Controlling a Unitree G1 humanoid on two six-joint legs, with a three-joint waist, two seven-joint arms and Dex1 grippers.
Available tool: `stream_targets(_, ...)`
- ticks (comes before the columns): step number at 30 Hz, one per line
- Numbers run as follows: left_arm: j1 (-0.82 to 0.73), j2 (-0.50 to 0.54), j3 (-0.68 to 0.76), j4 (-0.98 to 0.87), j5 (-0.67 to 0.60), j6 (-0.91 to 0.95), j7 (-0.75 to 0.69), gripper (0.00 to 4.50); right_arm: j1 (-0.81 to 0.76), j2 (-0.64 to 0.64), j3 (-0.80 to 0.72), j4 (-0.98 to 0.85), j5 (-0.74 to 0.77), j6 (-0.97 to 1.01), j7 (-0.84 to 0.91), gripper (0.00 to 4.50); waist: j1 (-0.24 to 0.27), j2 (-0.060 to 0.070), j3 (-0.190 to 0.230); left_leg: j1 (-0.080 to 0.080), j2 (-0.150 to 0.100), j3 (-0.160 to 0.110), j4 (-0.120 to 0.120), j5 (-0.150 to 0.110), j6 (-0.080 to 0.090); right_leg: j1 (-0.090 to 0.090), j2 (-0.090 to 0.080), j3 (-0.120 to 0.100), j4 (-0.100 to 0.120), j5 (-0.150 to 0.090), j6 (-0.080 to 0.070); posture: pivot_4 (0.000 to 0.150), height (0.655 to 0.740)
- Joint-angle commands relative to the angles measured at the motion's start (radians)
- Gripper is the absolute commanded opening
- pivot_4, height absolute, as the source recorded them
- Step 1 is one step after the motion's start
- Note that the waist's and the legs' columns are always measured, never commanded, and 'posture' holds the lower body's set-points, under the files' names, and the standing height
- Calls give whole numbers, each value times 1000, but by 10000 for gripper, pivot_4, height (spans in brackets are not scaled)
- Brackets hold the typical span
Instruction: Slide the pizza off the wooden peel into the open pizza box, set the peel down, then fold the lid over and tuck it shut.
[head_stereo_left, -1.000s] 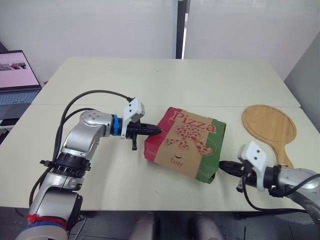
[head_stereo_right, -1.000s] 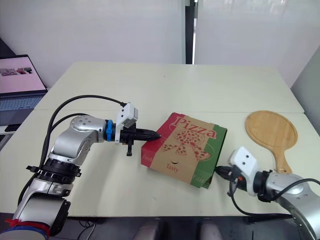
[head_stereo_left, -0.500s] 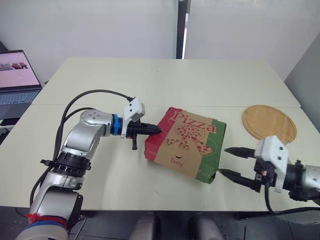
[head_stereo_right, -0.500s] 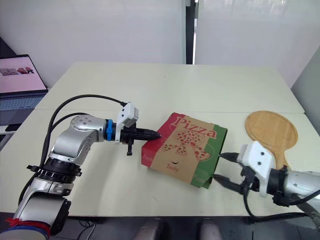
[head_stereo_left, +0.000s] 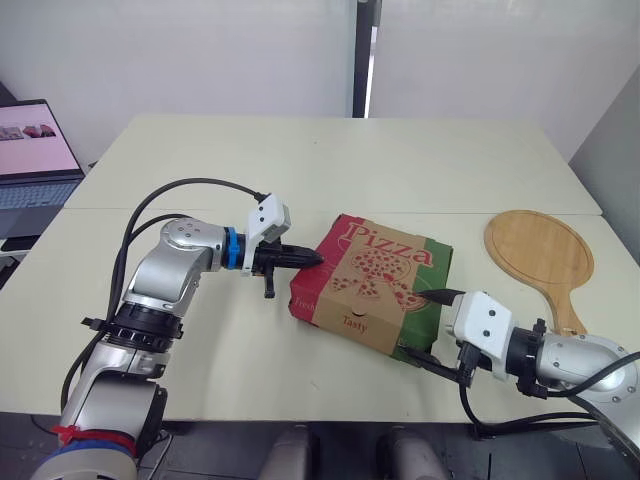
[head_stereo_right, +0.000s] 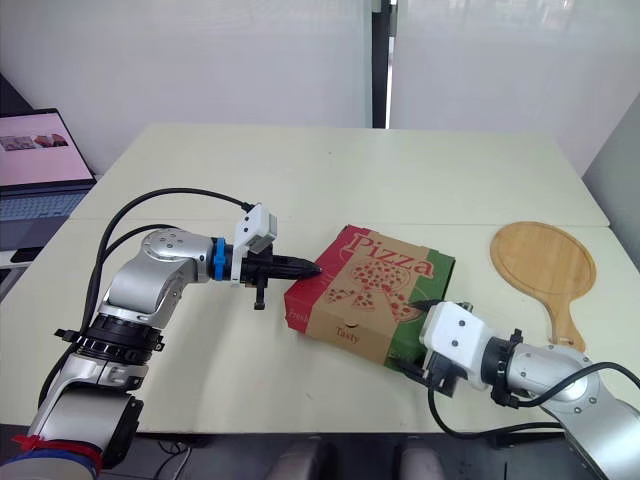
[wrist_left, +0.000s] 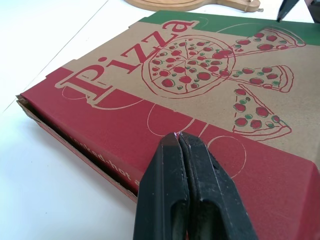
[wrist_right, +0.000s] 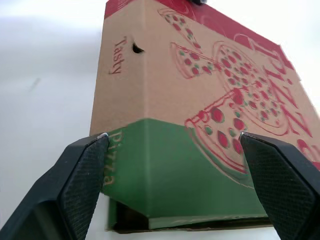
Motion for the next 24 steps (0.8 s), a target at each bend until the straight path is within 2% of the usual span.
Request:
stream_targets(1, -9, -1, 8, -14, -3, 5, 4, 0, -28, 3, 8, 16, -80, -45, -26, 44785, 0, 0, 0, 0, 0, 0, 0, 0, 0, 0, 0, 0, 0, 0, 0, 1500, 7281)
stream_targets(15, -3, -4, 3, -16, 0, -2, 0, 0, -34, 51, 69, 53, -211, -68, -35, 44785, 0, 0, 0, 0, 0, 0, 0, 0, 0, 0, 0, 0, 0, 0, 0, 1500, 7281)
stream_targets(24, 16, -7, -12, -29, 21, -8, 12, 0, -23, 53, -3, 14, -155, -59, 28, 44785, 0, 0, 0, 0, 0, 0, 0, 0, 0, 0, 0, 0, 0, 0, 0, 1500, 7281)
